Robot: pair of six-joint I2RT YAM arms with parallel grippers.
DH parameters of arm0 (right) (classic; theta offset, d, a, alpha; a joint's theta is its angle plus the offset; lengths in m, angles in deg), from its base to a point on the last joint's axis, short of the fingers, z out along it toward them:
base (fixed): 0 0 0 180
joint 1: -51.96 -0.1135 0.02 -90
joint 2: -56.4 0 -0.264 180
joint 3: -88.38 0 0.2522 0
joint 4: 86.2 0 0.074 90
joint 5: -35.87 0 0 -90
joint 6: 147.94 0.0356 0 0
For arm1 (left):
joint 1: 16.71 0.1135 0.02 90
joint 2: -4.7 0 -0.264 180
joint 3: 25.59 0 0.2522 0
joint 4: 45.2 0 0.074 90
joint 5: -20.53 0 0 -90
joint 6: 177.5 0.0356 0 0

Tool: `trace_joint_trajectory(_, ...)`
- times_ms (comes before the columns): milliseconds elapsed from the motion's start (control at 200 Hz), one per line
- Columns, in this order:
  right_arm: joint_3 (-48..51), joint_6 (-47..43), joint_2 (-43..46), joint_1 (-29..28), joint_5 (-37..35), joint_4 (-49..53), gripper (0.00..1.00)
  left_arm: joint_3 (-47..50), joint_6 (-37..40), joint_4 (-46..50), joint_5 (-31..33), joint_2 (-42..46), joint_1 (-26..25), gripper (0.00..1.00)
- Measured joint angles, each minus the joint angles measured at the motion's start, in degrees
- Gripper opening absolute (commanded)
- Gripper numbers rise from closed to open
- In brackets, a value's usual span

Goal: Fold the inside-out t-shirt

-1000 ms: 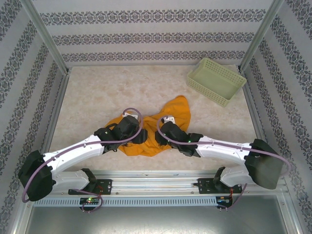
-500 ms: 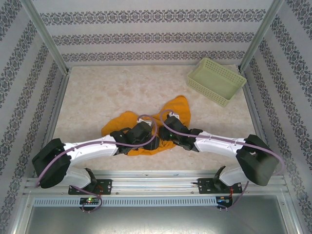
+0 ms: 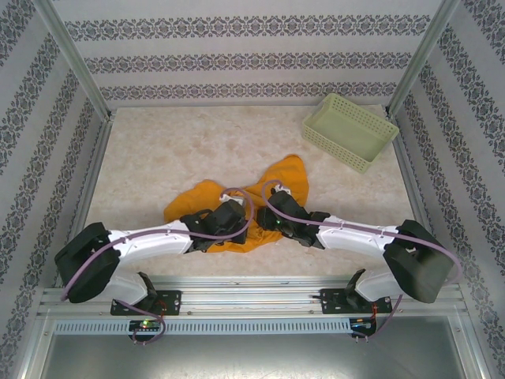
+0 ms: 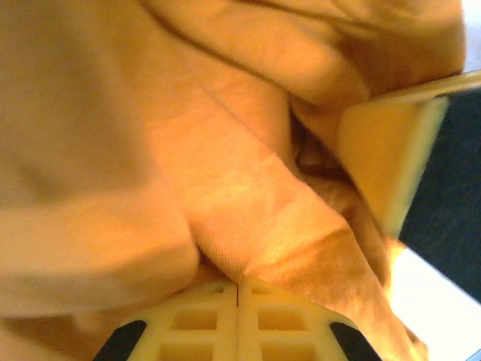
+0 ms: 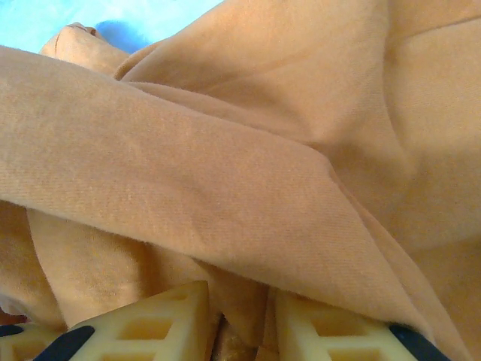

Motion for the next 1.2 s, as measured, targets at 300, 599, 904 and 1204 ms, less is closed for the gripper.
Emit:
trace_joint_trajectory(300, -0.33, -0.31, -0.46, -0.24, 0.22, 0.63, 0.29, 10.12, -1.40, -0.22, 3.72, 13.68, 0.09, 0.00)
trace_joint_trajectory(599, -5.84, -1.31, 0.11, -7.96, -1.33, 4.09, 0.31, 11.10, -1.40, -1.90, 3.26, 12.63, 0.09, 0.00)
trace_joint_trajectory(904, -8.79, -1.05, -8.26, -6.71, -1.44, 4.22, 0.37, 11.80, -1.40, -2.16, 3.43, 13.60, 0.09, 0.00)
trace_joint_trajectory(1204, -13.33, -1.81, -17.81, -4.92, 0.74, 3.93, 0.27, 12.35, -1.40, -2.32, 3.43, 13.60, 0.09, 0.00)
